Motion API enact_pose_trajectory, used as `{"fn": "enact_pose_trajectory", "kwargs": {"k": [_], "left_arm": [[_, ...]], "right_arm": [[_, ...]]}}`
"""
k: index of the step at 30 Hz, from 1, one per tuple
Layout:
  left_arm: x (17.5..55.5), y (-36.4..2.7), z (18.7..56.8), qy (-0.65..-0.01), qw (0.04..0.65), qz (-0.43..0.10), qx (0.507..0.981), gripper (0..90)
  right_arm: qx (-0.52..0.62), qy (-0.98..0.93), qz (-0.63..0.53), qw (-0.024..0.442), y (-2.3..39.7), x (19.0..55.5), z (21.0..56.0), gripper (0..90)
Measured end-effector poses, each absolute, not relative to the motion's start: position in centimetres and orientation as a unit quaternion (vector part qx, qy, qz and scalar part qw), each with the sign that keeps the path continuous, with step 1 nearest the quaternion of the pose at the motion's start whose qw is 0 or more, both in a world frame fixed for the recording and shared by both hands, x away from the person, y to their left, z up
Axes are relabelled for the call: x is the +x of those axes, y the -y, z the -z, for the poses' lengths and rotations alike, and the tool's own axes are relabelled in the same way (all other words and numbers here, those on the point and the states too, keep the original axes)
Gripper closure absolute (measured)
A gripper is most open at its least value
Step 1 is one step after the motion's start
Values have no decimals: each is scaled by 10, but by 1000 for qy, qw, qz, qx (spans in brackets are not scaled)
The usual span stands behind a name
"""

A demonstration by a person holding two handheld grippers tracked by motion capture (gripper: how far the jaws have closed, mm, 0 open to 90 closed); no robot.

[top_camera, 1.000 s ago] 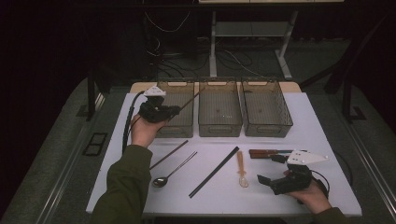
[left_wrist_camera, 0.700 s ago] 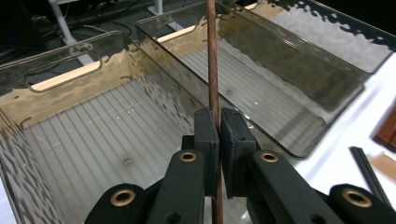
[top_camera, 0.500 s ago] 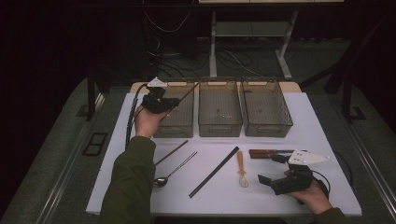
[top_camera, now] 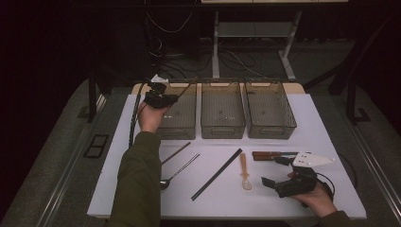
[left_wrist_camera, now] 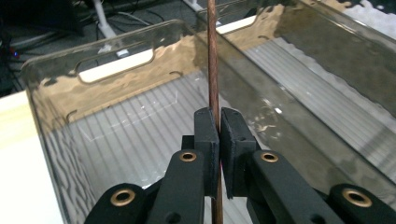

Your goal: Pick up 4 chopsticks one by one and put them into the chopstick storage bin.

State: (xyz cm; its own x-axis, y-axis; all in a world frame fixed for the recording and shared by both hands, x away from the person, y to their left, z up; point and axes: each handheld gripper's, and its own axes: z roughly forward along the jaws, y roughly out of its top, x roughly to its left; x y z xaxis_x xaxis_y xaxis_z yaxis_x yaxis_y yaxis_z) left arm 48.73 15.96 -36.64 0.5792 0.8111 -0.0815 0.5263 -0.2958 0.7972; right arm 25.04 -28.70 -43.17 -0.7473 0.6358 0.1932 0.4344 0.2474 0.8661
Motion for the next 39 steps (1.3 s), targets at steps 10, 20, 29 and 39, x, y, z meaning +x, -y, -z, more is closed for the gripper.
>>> {"fn": "enact_pose_trajectory", "kwargs": {"k": [10,20,29,39], "left_arm": [[495,-163,378,-454,394,-174,780,853],[495,-161,379,-461,369,-190,784,664],[486,-162,369,-427,384,-168,801,465],[463,-167,355,-388,420,-129,810,267]], "right_arm": [[340,-784,-511,98,287,250,432,7],[339,-784,-511,99,287,250,431,7],[341,-785,-509,98,287,250,432,7],[344,-784,-506,102,288,252,433,7]]}}
